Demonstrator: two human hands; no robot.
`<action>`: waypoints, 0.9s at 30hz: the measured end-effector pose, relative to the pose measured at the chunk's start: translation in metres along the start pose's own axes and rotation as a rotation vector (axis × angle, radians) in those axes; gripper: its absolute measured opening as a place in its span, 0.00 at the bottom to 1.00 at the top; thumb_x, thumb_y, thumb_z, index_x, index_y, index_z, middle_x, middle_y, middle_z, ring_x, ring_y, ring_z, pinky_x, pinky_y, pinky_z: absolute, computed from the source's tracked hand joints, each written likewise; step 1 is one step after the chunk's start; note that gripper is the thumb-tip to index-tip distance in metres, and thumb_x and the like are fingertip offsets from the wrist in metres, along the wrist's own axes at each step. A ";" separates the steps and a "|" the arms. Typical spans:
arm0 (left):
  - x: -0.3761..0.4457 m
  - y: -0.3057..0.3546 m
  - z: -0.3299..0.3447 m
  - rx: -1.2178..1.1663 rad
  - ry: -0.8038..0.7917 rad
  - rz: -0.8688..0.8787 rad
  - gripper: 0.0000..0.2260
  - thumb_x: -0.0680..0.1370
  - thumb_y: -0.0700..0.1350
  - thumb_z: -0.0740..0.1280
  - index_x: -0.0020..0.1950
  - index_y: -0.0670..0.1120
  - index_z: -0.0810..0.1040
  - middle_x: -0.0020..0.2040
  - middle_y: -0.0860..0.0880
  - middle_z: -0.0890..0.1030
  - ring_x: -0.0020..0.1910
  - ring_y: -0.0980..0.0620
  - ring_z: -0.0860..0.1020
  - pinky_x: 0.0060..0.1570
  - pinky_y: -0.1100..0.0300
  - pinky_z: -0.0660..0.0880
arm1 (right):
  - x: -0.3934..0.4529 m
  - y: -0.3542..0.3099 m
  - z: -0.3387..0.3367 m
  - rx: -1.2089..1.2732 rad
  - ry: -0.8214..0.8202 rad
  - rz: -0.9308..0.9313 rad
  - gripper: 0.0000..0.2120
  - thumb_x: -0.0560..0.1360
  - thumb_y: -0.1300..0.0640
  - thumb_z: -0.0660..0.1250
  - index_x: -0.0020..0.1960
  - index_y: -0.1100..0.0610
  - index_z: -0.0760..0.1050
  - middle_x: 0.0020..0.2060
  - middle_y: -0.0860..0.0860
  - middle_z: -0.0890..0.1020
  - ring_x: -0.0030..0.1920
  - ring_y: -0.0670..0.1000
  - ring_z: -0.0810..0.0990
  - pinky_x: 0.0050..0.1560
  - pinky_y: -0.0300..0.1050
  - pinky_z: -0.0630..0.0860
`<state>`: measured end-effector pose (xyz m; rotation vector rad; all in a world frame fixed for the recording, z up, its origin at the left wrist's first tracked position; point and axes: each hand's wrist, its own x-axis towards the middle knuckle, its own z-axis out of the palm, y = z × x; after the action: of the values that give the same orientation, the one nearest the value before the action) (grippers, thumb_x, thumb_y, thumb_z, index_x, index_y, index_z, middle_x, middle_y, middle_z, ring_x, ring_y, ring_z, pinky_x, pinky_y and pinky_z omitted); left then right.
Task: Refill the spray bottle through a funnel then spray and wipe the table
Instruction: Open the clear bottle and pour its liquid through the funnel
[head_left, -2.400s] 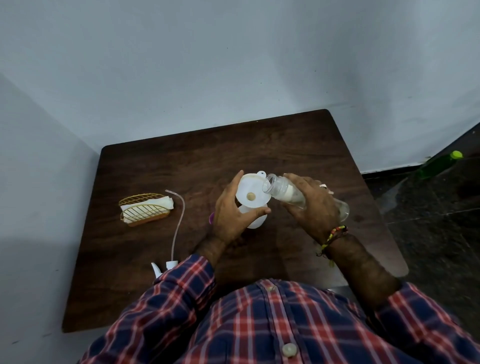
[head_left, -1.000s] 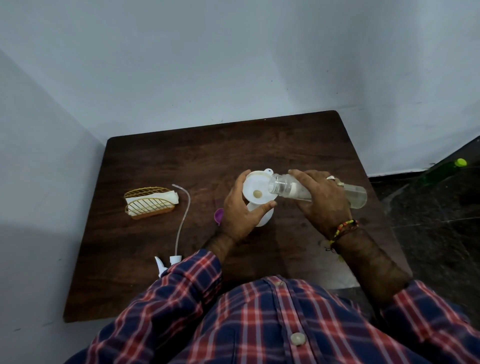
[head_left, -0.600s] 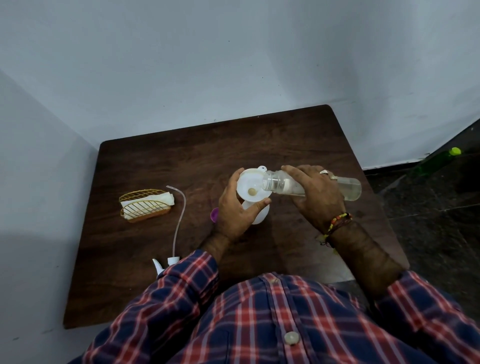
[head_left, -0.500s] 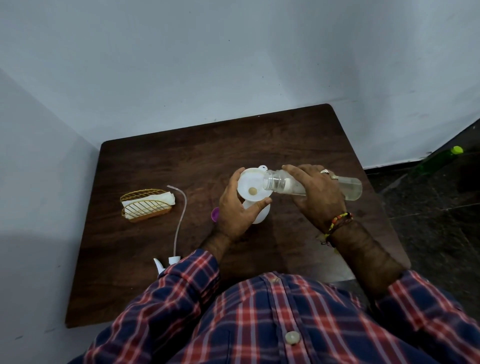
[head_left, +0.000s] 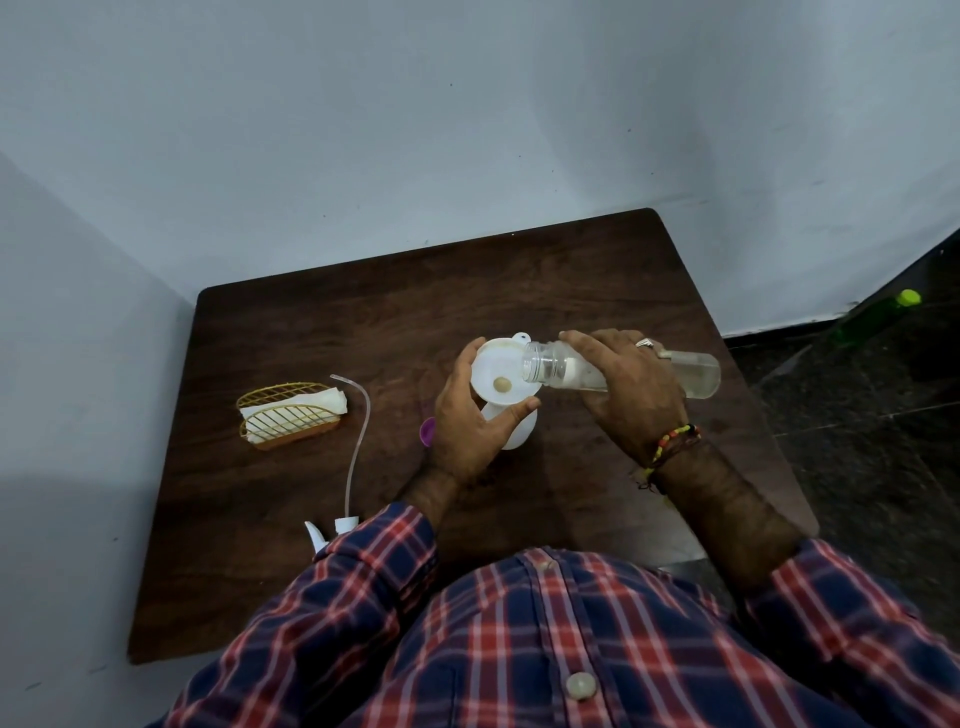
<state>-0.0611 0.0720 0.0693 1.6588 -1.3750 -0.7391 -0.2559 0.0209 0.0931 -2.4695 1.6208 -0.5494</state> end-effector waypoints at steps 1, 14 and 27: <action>0.000 0.000 0.000 0.000 -0.005 0.001 0.40 0.68 0.50 0.79 0.75 0.44 0.64 0.70 0.50 0.72 0.67 0.59 0.70 0.62 0.77 0.65 | 0.000 0.000 0.000 -0.003 0.005 -0.001 0.31 0.69 0.57 0.76 0.69 0.50 0.72 0.58 0.51 0.80 0.58 0.56 0.78 0.58 0.59 0.75; -0.001 0.001 0.000 0.000 0.004 -0.016 0.39 0.68 0.50 0.79 0.75 0.45 0.65 0.70 0.51 0.72 0.64 0.63 0.68 0.60 0.79 0.64 | 0.000 -0.001 -0.002 -0.019 0.014 0.003 0.30 0.69 0.57 0.75 0.69 0.49 0.72 0.58 0.50 0.80 0.58 0.56 0.78 0.60 0.59 0.73; 0.000 0.005 -0.003 -0.005 0.004 -0.002 0.39 0.68 0.49 0.79 0.75 0.44 0.65 0.70 0.50 0.73 0.67 0.58 0.71 0.66 0.63 0.71 | 0.003 -0.001 0.000 -0.025 0.015 -0.002 0.29 0.70 0.57 0.74 0.69 0.48 0.72 0.57 0.49 0.80 0.57 0.55 0.78 0.60 0.58 0.73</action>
<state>-0.0607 0.0727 0.0748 1.6571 -1.3675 -0.7399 -0.2537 0.0186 0.0941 -2.4912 1.6404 -0.5529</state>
